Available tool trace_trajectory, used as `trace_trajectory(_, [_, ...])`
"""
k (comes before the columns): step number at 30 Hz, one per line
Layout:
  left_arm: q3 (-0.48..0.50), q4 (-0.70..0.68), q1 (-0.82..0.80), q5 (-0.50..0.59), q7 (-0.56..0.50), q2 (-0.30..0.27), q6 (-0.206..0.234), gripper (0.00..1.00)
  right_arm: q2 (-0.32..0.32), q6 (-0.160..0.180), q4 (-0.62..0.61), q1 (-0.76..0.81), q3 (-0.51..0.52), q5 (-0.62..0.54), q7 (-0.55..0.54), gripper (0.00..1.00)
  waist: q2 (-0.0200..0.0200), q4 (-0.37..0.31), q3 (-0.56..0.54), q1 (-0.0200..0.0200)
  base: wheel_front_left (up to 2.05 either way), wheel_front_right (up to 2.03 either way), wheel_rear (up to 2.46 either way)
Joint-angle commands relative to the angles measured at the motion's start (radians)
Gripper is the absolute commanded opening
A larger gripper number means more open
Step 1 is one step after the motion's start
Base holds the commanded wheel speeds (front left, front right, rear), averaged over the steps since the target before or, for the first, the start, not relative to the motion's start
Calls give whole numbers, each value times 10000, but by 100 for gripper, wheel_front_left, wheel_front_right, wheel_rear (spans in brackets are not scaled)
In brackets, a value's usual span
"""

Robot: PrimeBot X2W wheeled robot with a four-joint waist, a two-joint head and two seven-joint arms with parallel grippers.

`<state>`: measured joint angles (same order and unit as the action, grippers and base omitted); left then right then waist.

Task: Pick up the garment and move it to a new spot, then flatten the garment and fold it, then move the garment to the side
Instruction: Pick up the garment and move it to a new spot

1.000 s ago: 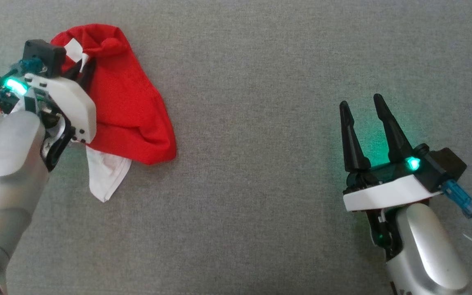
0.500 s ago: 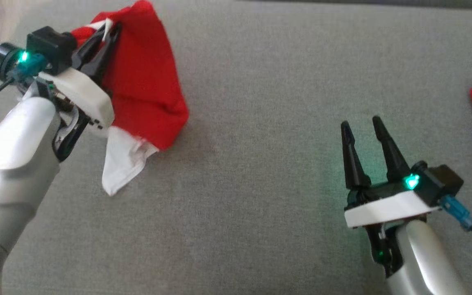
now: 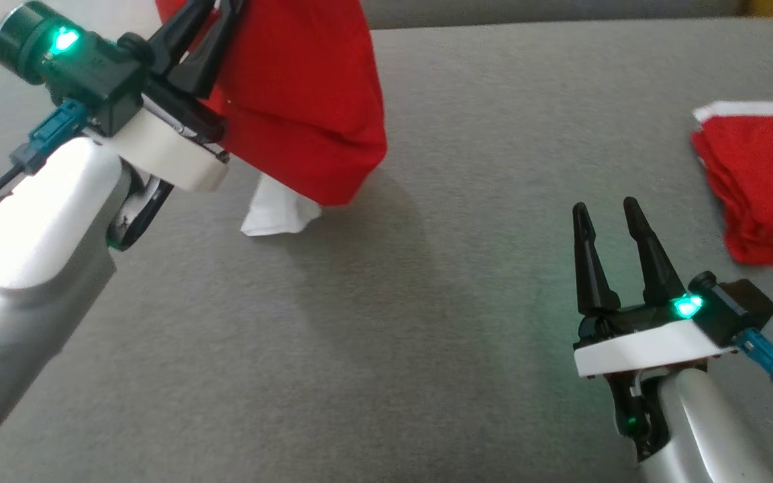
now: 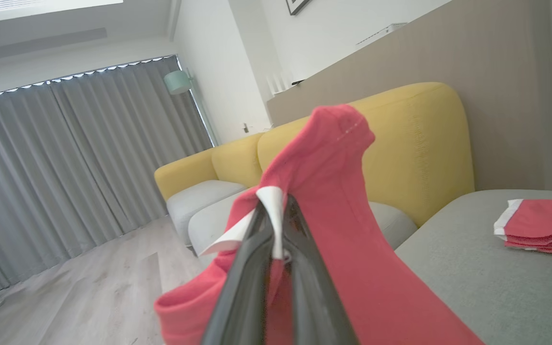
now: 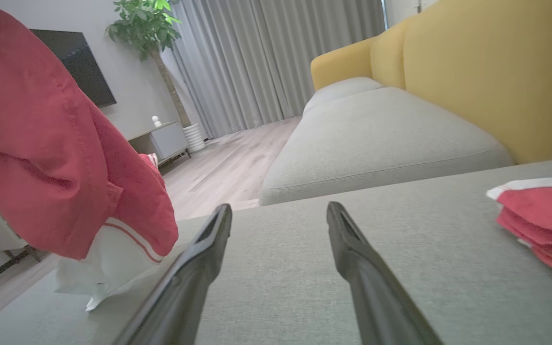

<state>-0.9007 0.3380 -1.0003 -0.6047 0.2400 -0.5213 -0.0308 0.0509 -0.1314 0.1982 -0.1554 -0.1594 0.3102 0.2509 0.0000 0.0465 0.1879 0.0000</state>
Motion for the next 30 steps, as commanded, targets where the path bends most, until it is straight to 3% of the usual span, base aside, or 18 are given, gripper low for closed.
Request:
trace_trajectory(1, [571,-316,-722,26,74,-448,58,0,-7,7,-380,-316,-233,98,108,100,0,-440,193,0,0,0,0])
trace_trajectory(8, [232,-765,-823,18,-465,-240,-41,0,-7,7,-518,-504,-410,346,108,100,0,-1627,578,0,0,0,0])
trace_trajectory(13, [-169,-505,-995,1,-713,539,-167,2,-7,7,-626,-635,-582,577,108,100,0,-2290,922,0,0,0,0])
trace_trajectory(14, [-195,-376,-1066,-17,-716,733,-156,36,-7,7,-644,-673,-627,616,108,100,0,-2393,999,0,0,0,0])
trace_trajectory(15, [-208,-225,-1146,-42,-699,941,-141,96,-7,7,-664,-712,-668,653,108,100,0,-2475,1071,0,0,0,0])
trace_trajectory(16, [-228,-46,-1241,-38,-675,1134,-125,100,-7,7,-683,-747,-711,685,108,100,0,-2545,1133,0,0,0,0])
trace_trajectory(22, [-159,1210,-1709,125,-240,1726,-30,100,-7,7,-714,-831,-825,816,108,100,0,-2674,1256,0,0,0,0])
trace_trajectory(30, [331,1946,-1068,-16,152,1327,51,100,-7,7,-554,-683,-618,562,108,100,0,-1909,809,0,0,0,0])
